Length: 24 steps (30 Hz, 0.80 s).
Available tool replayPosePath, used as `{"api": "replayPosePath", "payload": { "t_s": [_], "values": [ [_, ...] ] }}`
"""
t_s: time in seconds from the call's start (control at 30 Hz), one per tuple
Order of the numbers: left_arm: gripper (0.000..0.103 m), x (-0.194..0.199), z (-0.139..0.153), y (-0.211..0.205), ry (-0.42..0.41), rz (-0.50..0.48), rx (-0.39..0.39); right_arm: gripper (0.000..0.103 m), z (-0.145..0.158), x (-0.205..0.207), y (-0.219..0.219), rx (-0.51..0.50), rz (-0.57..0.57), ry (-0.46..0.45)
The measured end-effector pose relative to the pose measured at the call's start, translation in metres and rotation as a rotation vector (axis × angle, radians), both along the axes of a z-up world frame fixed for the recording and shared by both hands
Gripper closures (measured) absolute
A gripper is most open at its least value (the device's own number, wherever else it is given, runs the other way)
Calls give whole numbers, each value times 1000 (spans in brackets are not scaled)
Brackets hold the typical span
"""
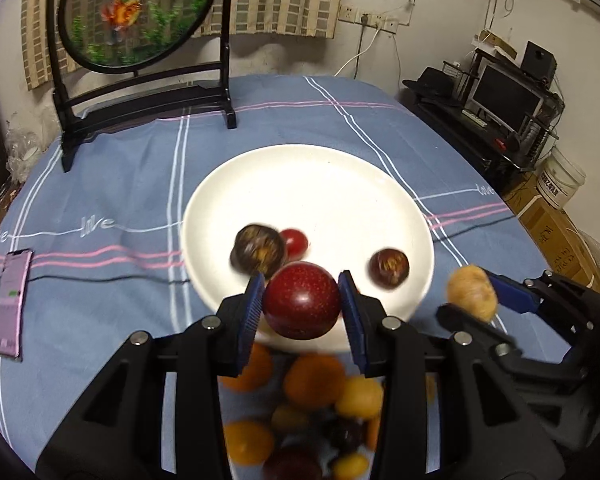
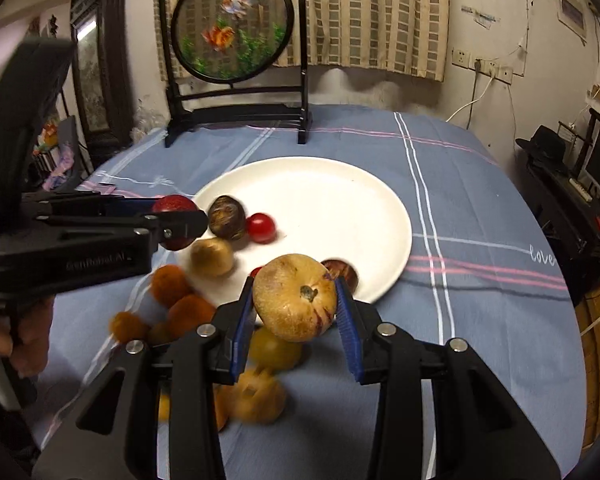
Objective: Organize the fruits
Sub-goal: 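Carry both fruits onto the white plate and open both tools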
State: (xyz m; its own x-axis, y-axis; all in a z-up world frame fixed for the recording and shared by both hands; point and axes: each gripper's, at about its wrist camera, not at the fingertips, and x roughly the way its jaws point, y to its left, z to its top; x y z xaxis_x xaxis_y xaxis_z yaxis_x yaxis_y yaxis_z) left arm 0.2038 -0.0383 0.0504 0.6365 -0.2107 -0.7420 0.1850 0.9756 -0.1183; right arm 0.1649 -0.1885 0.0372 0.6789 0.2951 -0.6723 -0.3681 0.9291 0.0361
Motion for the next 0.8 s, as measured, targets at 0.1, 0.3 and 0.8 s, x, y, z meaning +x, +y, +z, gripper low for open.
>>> {"api": "replayPosePath", "payload": {
  "t_s": [0.1, 0.3, 0.8],
  "values": [
    [64, 21, -7, -7, 26, 5, -13, 64, -6, 19, 2, -15, -9, 15],
    [64, 61, -26, -21, 67, 15, -4, 63, -28, 56, 6, -43, -27, 63],
    [18, 47, -6, -24, 17, 20, 8, 41, -25, 45, -8, 5, -37, 62]
  ]
}}
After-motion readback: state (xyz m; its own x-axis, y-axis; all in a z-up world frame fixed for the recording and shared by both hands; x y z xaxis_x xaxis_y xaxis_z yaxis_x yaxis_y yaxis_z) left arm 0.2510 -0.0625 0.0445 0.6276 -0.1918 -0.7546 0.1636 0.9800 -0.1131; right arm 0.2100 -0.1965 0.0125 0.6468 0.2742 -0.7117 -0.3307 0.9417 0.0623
